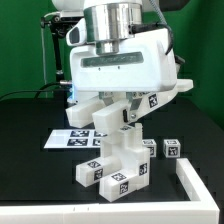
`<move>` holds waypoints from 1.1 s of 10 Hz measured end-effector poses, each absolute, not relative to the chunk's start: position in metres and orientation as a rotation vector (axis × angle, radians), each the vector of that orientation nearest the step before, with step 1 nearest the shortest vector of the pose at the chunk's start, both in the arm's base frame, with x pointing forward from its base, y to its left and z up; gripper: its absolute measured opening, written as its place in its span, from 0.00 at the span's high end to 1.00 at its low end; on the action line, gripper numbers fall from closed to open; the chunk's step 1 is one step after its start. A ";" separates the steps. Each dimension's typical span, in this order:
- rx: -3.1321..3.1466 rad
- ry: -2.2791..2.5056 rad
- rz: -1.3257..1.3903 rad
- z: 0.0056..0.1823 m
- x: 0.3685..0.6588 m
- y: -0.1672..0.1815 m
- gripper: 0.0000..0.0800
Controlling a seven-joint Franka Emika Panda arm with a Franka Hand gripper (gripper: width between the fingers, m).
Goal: Assemble chair
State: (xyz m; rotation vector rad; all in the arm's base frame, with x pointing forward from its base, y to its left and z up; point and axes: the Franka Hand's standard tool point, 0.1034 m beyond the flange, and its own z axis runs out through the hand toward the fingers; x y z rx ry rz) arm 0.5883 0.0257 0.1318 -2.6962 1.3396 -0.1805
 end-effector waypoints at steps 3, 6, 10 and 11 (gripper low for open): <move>-2.639 1.446 -0.136 0.128 0.581 0.022 0.64; -2.647 1.439 -0.135 0.127 0.580 0.023 0.64; -2.686 1.423 -0.100 0.106 0.573 0.033 0.64; -2.693 1.421 -0.094 0.102 0.572 0.034 0.64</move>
Offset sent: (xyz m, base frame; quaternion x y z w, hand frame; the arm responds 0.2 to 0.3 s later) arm -0.0072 -0.0054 0.0021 -0.0228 0.0263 0.0145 0.9993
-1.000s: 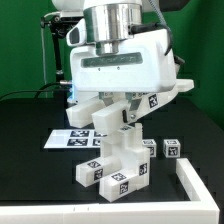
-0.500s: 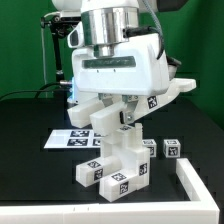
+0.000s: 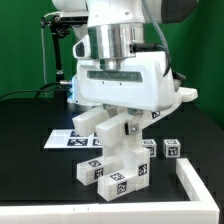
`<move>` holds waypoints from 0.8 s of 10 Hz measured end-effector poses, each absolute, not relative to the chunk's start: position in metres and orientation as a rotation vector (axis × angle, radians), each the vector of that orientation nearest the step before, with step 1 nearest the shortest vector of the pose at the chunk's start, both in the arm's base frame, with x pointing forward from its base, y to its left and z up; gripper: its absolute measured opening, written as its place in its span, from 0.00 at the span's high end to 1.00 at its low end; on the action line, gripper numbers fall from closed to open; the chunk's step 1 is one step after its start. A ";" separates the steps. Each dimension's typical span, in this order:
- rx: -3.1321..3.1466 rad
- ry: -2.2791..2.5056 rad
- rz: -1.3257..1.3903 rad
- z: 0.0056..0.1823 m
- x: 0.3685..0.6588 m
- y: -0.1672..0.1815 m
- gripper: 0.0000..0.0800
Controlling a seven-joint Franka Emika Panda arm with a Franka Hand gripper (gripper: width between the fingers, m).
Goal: Assemble chair
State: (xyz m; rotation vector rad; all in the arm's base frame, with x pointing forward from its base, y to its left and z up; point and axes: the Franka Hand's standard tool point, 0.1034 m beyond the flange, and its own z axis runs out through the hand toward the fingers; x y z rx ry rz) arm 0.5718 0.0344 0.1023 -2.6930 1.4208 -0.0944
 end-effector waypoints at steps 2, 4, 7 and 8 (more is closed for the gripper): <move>-2.694 1.420 -0.096 0.102 0.572 0.035 0.64; -2.694 1.420 -0.096 0.102 0.572 0.034 0.64; -2.693 1.420 -0.097 0.102 0.572 0.035 0.64; -2.696 1.416 -0.096 0.102 0.572 0.034 0.64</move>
Offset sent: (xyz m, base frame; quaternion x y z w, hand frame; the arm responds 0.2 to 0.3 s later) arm -0.0004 -0.0027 -0.0043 -0.0029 0.0054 -0.0001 1.0000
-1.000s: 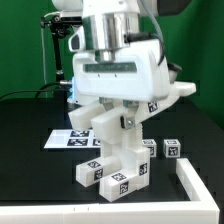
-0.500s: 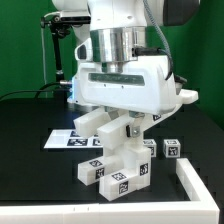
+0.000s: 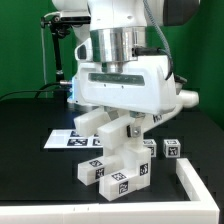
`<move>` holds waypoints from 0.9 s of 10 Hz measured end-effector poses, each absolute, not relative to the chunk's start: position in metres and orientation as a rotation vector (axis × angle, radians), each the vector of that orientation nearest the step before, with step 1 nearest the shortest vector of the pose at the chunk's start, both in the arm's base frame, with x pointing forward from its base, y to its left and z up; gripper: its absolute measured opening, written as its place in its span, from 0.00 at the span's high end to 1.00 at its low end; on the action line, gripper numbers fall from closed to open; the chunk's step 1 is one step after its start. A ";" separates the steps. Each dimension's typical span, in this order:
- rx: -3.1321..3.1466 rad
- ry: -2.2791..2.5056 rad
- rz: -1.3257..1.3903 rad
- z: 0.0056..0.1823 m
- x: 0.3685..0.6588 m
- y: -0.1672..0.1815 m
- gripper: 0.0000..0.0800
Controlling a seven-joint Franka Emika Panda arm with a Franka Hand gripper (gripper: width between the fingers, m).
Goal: Assemble chair
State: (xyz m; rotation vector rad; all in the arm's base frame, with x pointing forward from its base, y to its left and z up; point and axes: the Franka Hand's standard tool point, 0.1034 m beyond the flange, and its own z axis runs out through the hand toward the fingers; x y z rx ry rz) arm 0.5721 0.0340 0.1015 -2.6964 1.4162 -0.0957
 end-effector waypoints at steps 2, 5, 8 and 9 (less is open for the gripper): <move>-2.701 1.418 -0.091 0.098 0.571 0.033 0.25; -2.704 1.419 -0.086 0.096 0.570 0.032 0.19; -2.717 1.380 -0.094 0.104 0.573 0.028 0.19; -2.717 1.347 -0.103 0.117 0.575 0.026 0.19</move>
Offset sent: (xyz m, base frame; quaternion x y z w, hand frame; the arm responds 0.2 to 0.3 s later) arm -0.0006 -0.0017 -0.0024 -0.0015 0.0015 -0.0044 1.0000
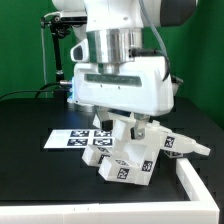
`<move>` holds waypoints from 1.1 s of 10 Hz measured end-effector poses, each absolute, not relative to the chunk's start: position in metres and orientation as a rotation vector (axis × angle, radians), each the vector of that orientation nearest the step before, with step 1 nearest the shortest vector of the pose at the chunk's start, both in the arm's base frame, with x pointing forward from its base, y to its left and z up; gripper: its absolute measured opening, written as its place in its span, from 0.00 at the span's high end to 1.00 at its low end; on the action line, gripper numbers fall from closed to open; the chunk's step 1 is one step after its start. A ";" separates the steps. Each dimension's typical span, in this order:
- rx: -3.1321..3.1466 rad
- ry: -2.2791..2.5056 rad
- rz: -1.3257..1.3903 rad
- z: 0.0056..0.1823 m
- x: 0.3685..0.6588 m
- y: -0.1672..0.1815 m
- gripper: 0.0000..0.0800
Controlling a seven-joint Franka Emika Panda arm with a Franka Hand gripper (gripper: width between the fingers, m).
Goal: Assemble chair
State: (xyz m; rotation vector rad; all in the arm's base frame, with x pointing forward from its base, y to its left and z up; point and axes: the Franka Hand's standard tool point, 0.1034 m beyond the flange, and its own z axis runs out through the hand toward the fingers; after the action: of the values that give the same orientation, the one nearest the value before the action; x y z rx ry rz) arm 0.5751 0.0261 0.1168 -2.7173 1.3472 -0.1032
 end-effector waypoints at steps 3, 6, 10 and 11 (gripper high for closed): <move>-2.699 1.316 -0.116 0.140 0.575 0.028 0.19; -2.704 1.318 -0.110 0.136 0.575 0.027 0.19; -2.690 1.327 -0.089 0.139 0.563 0.049 0.19; -2.700 1.308 -0.100 0.137 0.562 0.056 0.19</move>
Offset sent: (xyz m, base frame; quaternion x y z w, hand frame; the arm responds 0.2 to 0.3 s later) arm 0.0000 0.0000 0.0000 0.0000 0.0000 0.0000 1.0000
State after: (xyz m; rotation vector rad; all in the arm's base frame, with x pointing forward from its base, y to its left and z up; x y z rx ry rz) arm 0.5616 0.0556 0.1367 -2.7004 1.3084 -0.0996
